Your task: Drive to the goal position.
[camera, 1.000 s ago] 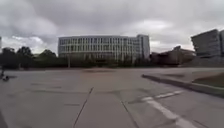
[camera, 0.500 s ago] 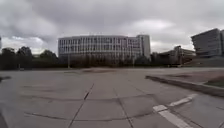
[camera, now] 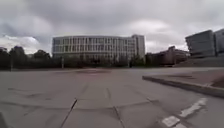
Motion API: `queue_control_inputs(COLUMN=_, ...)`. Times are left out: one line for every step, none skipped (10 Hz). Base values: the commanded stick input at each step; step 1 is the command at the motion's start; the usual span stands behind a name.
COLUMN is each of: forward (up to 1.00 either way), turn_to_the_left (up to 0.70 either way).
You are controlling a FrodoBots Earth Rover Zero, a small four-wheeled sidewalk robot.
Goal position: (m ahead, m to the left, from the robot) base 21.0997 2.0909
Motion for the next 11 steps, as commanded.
queue_control_inputs(forward=1.00, turn_to_the_left=0.00)
queue_control_inputs(forward=1.00, turn_to_the_left=0.00)
queue_control_inputs(forward=1.00, turn_to_the_left=0.04)
queue_control_inputs(forward=1.00, turn_to_the_left=-0.23)
queue_control_inputs(forward=1.00, turn_to_the_left=-0.40)
queue_control_inputs(forward=1.00, turn_to_the_left=-0.34)
queue_control_inputs(forward=1.00, turn_to_the_left=-0.04)
queue_control_inputs(forward=1.00, turn_to_the_left=0.00)
queue_control_inputs(forward=1.00, turn_to_the_left=0.00)
queue_control_inputs(forward=1.00, turn_to_the_left=0.00)
queue_control_inputs(forward=1.00, turn_to_the_left=0.00)
